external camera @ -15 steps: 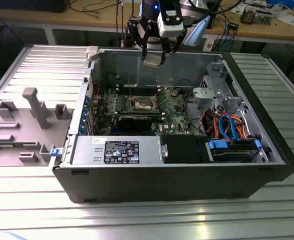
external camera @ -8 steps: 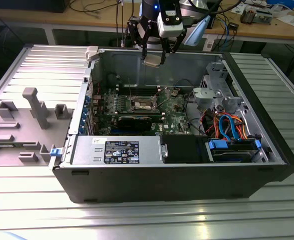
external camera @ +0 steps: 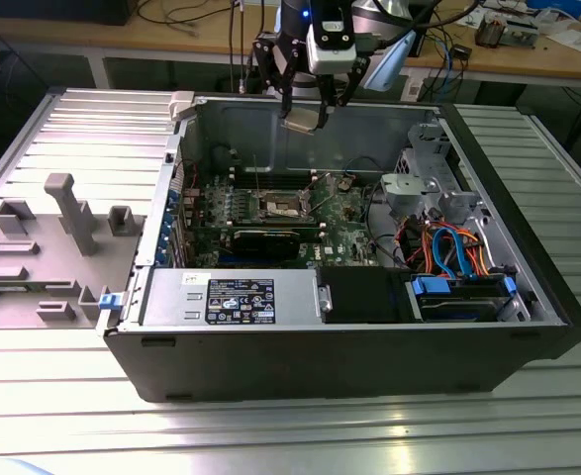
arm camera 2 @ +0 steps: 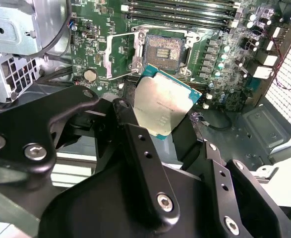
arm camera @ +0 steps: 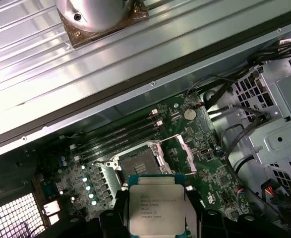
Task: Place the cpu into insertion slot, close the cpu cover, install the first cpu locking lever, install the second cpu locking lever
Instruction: 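Place the cpu into insertion slot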
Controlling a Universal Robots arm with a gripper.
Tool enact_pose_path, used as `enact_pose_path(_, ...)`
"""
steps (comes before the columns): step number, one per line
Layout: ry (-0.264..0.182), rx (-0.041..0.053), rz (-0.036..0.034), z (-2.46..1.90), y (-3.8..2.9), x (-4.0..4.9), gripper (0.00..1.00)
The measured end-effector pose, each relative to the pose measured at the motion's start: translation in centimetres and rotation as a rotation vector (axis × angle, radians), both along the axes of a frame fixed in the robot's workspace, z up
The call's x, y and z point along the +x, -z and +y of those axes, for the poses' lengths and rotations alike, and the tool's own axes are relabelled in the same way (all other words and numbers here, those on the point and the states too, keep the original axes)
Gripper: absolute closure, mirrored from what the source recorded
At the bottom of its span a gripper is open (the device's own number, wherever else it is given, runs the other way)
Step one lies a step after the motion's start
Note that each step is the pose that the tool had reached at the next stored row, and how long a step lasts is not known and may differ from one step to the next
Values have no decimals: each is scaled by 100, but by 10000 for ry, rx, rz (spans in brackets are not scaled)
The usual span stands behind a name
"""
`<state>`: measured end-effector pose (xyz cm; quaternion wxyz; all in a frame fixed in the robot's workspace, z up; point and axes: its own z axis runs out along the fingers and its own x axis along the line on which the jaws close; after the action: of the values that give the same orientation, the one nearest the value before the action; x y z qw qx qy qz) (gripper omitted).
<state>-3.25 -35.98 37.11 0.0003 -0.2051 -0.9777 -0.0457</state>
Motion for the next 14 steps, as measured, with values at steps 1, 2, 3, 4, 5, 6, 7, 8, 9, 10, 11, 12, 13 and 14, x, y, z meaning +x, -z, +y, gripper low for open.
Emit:
enact_pose_path(1, 206, 0, 0, 0, 1, 0, 46)
enact_pose_path(2, 307, 0, 0, 0, 1, 0, 46)
enact_pose_path(3, 307, 0, 0, 0, 1, 0, 46)
enact_pose_path(4, 308, 0, 0, 0, 1, 0, 46)
enact_pose_path(5, 308, 0, 0, 0, 1, 0, 46)
enact_pose_path(6, 308, 0, 0, 0, 1, 0, 46)
enact_pose_path(7, 308, 1, -1, 0, 1, 0, 46)
enact_pose_path(8, 309, 0, 0, 0, 1, 0, 46)
enact_pose_path(9, 310, 0, 0, 0, 1, 0, 46)
enact_pose_path(10, 325, 0, 0, 0, 1, 0, 46)
enact_pose_path(11, 348, 0, -1, 0, 1, 0, 46)
enact_pose_path(12, 381, 0, 0, 0, 1, 0, 46)
enact_pose_path(13, 423, 0, 0, 0, 1, 0, 46)
enact_pose_path(14, 469, 0, -1, 0, 1, 0, 46)
